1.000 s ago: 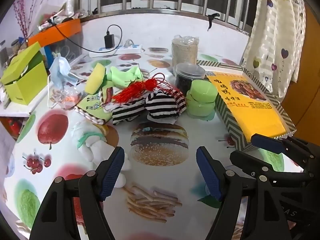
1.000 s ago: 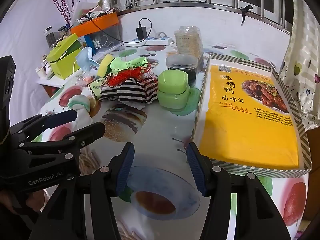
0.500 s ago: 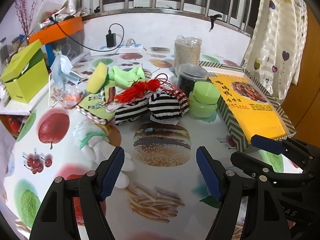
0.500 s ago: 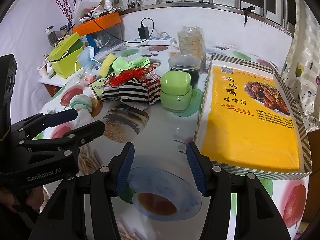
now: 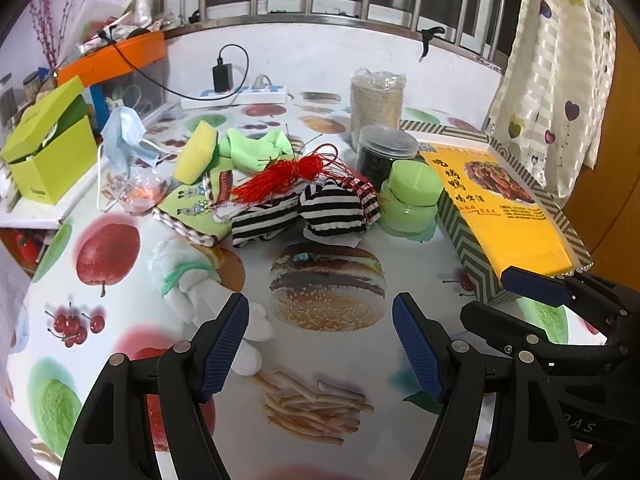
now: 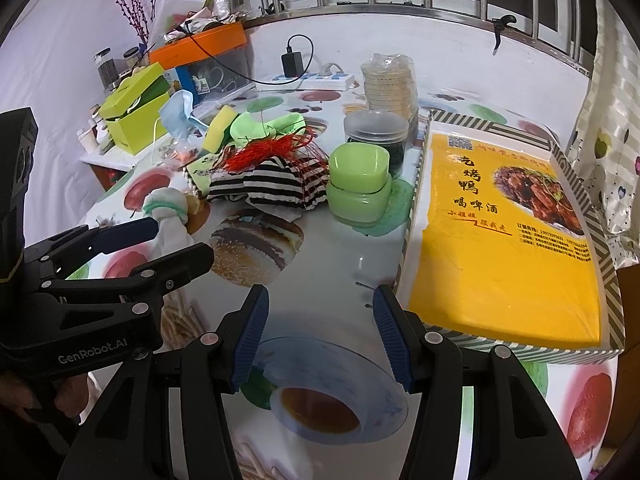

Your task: Organize soft objects

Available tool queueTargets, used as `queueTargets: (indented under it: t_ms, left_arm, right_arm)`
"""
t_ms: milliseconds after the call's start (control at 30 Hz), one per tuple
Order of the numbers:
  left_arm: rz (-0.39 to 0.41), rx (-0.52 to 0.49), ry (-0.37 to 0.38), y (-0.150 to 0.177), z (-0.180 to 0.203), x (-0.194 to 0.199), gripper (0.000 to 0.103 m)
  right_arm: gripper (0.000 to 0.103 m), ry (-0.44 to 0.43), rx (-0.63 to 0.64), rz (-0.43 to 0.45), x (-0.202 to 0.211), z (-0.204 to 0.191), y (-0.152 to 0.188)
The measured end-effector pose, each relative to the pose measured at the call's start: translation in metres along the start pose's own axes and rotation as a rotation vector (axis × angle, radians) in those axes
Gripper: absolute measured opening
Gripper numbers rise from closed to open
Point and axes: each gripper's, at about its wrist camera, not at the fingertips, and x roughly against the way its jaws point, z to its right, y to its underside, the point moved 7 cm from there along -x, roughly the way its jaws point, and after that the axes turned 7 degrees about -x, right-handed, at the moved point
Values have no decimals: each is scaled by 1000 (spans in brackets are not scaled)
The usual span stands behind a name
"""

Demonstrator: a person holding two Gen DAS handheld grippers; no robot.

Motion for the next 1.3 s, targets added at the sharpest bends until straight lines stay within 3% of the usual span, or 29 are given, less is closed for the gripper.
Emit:
queueTargets:
  t_ms: [1300]
  left_arm:
    - [10, 37, 16, 4, -14, 4, 75]
  right_arm:
    - [55, -12, 32, -5, -6, -11, -3]
